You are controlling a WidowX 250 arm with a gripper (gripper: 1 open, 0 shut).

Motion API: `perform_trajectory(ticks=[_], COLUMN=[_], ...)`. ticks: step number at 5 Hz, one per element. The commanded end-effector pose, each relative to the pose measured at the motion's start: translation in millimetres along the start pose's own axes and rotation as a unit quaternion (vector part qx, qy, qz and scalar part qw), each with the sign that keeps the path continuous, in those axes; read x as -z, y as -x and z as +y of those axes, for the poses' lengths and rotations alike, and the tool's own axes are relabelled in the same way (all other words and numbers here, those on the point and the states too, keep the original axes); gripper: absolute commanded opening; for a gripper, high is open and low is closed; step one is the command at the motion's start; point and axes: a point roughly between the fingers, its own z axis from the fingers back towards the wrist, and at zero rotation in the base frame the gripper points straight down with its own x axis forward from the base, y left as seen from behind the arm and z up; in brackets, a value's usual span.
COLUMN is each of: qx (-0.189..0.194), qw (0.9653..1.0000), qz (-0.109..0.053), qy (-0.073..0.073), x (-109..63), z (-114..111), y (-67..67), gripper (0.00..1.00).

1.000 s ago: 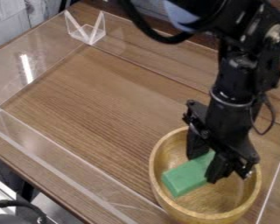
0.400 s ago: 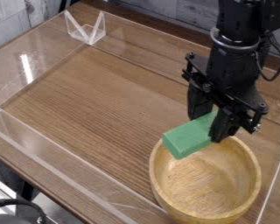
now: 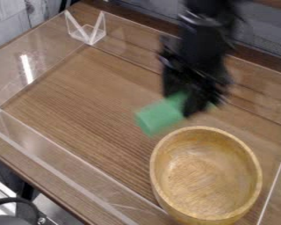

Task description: Remove the green block from inside the brown bowl and put it on the table

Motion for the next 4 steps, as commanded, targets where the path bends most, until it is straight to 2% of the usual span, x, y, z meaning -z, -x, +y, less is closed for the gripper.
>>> perform_trajectory(ticks=[1, 2, 3, 4], qx=[0.003, 0.004, 0.034, 0.051], qw=[0.9997, 0.9994, 0.9984, 0.9977], qz=[-0.023, -0.03, -0.037, -0.036], qy=[-0.008, -0.018, -0.026, -0.025], x=[-16.6, -23.8, -17.5, -0.7], z=[43.7, 80.1, 78.4, 79.8], y=[18.6, 33.2, 29.7, 32.4], gripper=[0.0, 0.0, 0.0, 0.0])
